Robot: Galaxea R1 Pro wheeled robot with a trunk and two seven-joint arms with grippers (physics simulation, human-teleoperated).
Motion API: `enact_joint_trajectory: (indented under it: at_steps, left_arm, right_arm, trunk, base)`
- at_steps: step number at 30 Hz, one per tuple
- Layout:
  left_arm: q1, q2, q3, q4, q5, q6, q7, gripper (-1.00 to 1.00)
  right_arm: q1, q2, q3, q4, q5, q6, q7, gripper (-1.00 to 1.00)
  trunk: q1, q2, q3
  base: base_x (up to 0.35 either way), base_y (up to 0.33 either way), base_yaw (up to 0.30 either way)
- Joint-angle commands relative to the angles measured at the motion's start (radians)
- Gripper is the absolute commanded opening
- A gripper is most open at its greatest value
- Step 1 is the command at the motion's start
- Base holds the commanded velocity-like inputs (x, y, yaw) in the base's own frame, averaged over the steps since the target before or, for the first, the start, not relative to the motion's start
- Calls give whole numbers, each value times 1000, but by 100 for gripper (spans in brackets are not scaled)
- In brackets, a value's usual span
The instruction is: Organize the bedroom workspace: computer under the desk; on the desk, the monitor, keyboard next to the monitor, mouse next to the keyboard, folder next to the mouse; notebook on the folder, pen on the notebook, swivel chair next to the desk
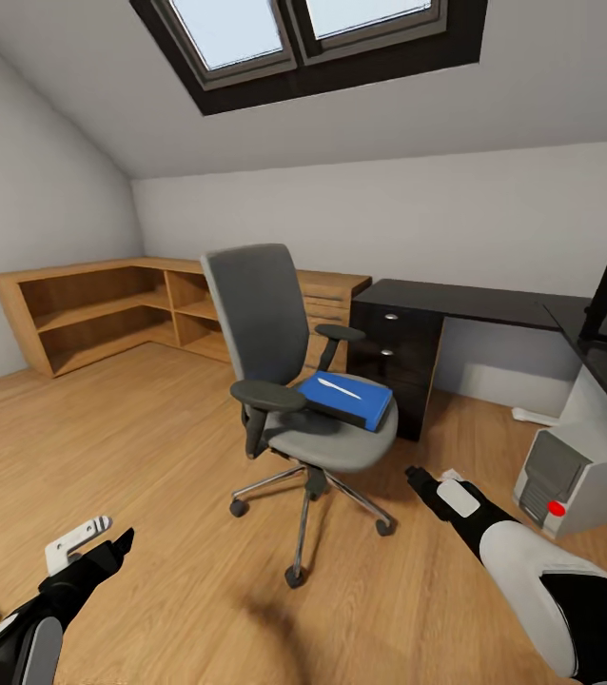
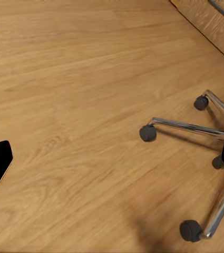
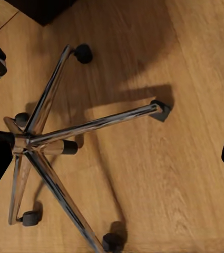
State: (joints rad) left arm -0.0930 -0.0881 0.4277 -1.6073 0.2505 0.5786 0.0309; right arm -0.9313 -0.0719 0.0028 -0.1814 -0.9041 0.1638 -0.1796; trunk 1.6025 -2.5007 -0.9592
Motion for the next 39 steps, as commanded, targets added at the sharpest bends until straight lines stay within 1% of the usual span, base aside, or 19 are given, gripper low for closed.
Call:
enact_joint_trajectory:
  at_steps: [1,6,13,15,17,19,20,21,23,28,39]
  left_arm:
    - [-1,-1,1,-1,10,6,3,100]
    - [-1,-1,-8,-1,10,6,4,100]
    - [-1,-1,-42,0,9,6,7,100]
    - [-1,-1,-66,0,8,6,8,100]
    - [-1,0,-106,1,6,6,10,100]
    - [-1,0,-131,1,6,6,10,100]
    - [-1,0,-137,2,6,6,10,100]
    - [-1,0,-155,10,5,6,9,100]
    - [-1,0,-164,15,4,6,5,100]
    - [-1,0,-173,19,4,6,3,100]
    - [-1,-1,-176,20,4,6,4,100]
  right_arm:
    - [0,0,0,-3,-2,11,-4,100]
    - [0,0,1,-3,-2,34,11,100]
    - [0,-1,1,-2,-2,47,64,100]
    - [0,-1,1,-2,-2,49,80,100]
    - [0,-2,1,-2,-2,50,91,100]
    - [0,-2,1,-2,-1,51,94,100]
    - [0,-2,1,-2,-1,51,95,100]
    - [0,-2,0,-1,-1,51,97,100]
    - [0,-2,1,-2,-1,51,98,100]
    - [0,-2,2,-2,-1,51,98,100]
    - [0,-2,3,-3,-1,51,99,100]
  trunk:
    - [0,0,-1]
    - [0,0,-4]
    - [0,0,-7]
    - [0,0,-8]
    - [0,0,-8]
    - [0,0,-9]
    - [0,0,-9]
    - [0,0,-9]
    - [0,0,-9]
    - [0,0,-9]
    - [0,0,-9]
  base:
    - [-2,0,201]
    - [-1,0,224]
    - [0,0,217]
    - [0,0,102]
    - [0,0,48]
    - [0,0,24]
    - [0,0,15]
    - [6,0,6]
    - [68,0,4]
    - [234,38,1]
    - [319,12,0]
